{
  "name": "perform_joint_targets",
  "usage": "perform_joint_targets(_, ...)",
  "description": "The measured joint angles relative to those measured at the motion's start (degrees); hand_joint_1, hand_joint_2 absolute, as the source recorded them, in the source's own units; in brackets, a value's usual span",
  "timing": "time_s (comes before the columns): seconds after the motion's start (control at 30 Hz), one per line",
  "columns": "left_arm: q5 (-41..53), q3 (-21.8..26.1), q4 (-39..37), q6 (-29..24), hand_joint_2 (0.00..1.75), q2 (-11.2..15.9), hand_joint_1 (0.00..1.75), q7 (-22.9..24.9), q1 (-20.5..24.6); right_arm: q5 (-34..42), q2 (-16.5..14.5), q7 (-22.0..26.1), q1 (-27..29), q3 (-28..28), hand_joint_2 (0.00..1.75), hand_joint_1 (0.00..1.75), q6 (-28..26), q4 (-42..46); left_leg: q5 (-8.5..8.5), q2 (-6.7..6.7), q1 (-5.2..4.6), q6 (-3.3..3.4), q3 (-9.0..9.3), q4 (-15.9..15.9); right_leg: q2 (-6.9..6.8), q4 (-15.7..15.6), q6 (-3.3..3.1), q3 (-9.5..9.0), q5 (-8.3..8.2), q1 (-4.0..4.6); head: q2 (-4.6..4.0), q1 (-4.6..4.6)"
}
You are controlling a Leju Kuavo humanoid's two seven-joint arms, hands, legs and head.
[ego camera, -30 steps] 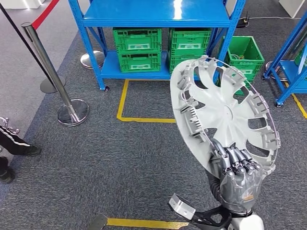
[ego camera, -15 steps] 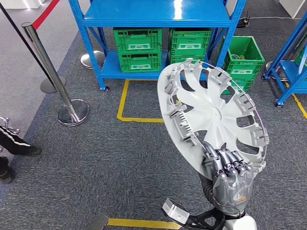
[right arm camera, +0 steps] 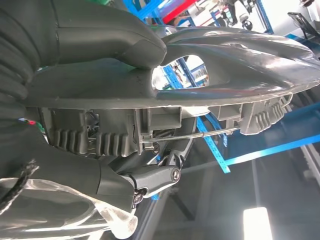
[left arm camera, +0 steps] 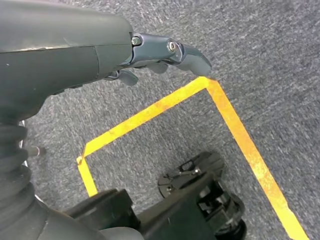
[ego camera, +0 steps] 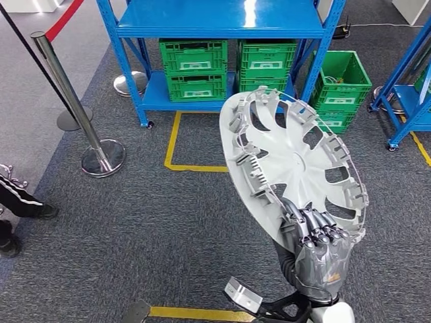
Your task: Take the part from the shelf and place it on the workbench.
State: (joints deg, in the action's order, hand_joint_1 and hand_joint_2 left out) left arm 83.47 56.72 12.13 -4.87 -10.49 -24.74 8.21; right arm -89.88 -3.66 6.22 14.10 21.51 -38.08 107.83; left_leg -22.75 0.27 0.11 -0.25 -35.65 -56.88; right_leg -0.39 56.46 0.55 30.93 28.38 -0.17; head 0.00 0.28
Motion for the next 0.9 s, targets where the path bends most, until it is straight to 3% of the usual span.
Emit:
perform_joint_targets(0.17, -0.4, -0.8, 0.0, 0.0, 1.75, 0.3, 0.00, -0.1, 0.1, 0.0, 2.4, -4.9, -1.3, 3.6, 1.75, 1.75, 0.0, 0.0, -0.29, 0.00, -0.11, 0.50, -0.19, -0.5, 0.01, 0.0, 0.38, -0.04, 0.04, -0.10, 0.00, 0.00)
perform_joint_targets(0.3, -0.7, -1.2, 0.0, 0.0, 1.75, 0.3, 0.00, -0.1, 0.1, 0.0, 3.9, -6.6, -2.1, 5.8, 1.75, 1.75, 0.0, 0.4, 0.09, 0.27, 0.06, 1.35, 0.17, 0.5, 0.15, 0.2, 1.23, 0.23, 0.55, -0.30, 0.00, 0.02)
perform_joint_targets(0.37, -0.7, -1.4, 0.0, 0.0, 1.75, 0.3, 0.00, -0.1, 0.1, 0.0, 4.6, -6.6, -2.3, 6.3, 1.75, 1.75, 0.0, 0.7, 0.51, 0.74, 0.39, 1.77, 0.49, 1.3, 0.28, 4.0, 1.75, 2.12, 3.31, -0.41, 0.00, 0.14)
perform_joint_targets(0.43, -0.8, -1.7, 0.0, 0.0, 1.75, 0.3, 0.00, -0.1, 0.2, 0.0, 5.2, -6.6, -2.4, 6.6, 1.75, 1.75, 0.0, 0.8, 0.58, 1.27, 0.39, 1.90, 0.39, 1.4, 0.31, 11.6, 2.30, 5.68, 7.20, -0.67, 0.00, 0.20)
perform_joint_targets(0.47, -0.9, -1.8, 0.0, 0.0, 1.75, 0.3, 0.00, -0.1, 0.1, 0.0, 5.4, -6.5, -2.4, 6.7, 1.75, 1.75, 0.0, 0.8, 0.59, 1.59, 0.41, 1.86, 0.32, 1.4, 0.29, 14.6, 2.58, 7.07, 8.23, -0.85, 0.00, 0.19)
perform_joint_targets(0.5, -0.9, -1.9, 0.0, 0.0, 1.75, 0.3, 0.00, -0.1, 0.1, 0.0, 5.6, -6.5, -2.4, 6.8, 1.75, 1.75, 0.0, 0.8, 0.60, 1.94, 0.47, 1.78, 0.28, 1.4, 0.25, 15.6, 2.83, 7.47, 8.12, -1.03, 0.00, 0.18)
perform_joint_targets(0.53, -1.0, -2.0, 0.0, 0.1, 1.75, 0.3, 0.00, -0.1, 0.1, 0.0, 5.8, -6.5, -2.4, 6.9, 1.75, 1.75, 0.0, 0.8, 0.60, 2.29, 0.57, 1.62, 0.23, 1.3, 0.11, 14.2, 3.06, 6.66, 6.92, -1.23, 0.00, 0.19)
perform_joint_targets(0.6, -1.0, -2.2, 0.0, 0.2, 1.75, 0.3, 0.00, -0.1, 0.1, 0.0, 5.9, -6.5, -2.4, 6.9, 1.75, 1.75, 0.0, 0.8, 0.42, 2.96, 0.80, 0.93, 0.12, 0.7, -1.50, 6.5, 3.47, 2.44, 3.42, -1.55, 0.00, 0.23)
perform_joint_targets(0.67, -1.1, -2.2, 0.1, 0.3, 1.75, 0.4, 0.00, -0.1, 0.1, 0.0, 6.0, -6.5, -2.6, 7.0, 1.75, 1.75, 0.0, 0.9, 0.06, 3.62, 0.76, -0.05, 0.08, -0.1, -3.02, 1.0, 3.00, -0.38, 1.68, -1.57, 0.00, 0.18)
perform_joint_targets(0.7, -1.1, -2.3, 0.1, 0.3, 1.75, 0.5, 0.00, -0.1, 0.0, 0.0, 6.1, -6.5, -2.7, 7.1, 1.75, 1.75, 0.0, 1.0, -0.01, 3.96, 0.70, -0.49, 0.14, -0.3, -3.20, 0.5, 2.46, -0.53, 1.70, -1.46, 0.00, 0.17)
perform_joint_targets(0.77, -1.2, -2.3, 0.1, 0.3, 1.75, 0.5, 0.00, -0.2, 0.0, 0.0, 6.1, -6.5, -2.7, 7.2, 1.75, 1.75, 0.0, 1.1, 0.02, 4.68, 0.83, -1.19, 0.32, -0.4, -2.04, 1.0, 1.20, -0.13, 1.42, -1.32, 0.00, 0.08)
perform_joint_targets(0.8, -1.2, -2.3, 0.1, 0.3, 1.75, 0.5, 0.00, -0.2, 0.0, 0.0, 6.1, -6.5, -2.7, 7.3, 1.75, 1.75, 0.0, 1.1, -0.49, 4.36, 0.99, -1.52, 0.27, -0.7, -1.52, 1.1, 0.69, -0.07, 1.20, -1.31, 0.00, 0.10)
perform_joint_targets(0.87, -1.2, -2.3, 0.1, 0.3, 1.75, 0.5, 0.00, -0.3, 0.0, 0.0, 6.1, -6.5, -2.7, 7.3, 1.75, 1.75, 0.0, 1.2, -3.69, 2.44, 1.20, -1.95, -0.92, -4.3, -0.44, 1.1, -0.24, -0.02, 0.61, -1.34, 0.00, 0.02)
perform_joint_targets(0.9, -1.2, -2.3, 0.1, 0.3, 1.75, 0.5, 0.00, -0.3, -0.1, 0.0, 6.1, -6.5, -2.7, 7.4, 1.75, 1.75, 0.0, 1.2, -6.14, 1.24, 1.20, -1.99, -2.22, -8.0, 0.13, 1.1, -0.56, 0.09, 0.40, -1.27, 0.00, -0.01)
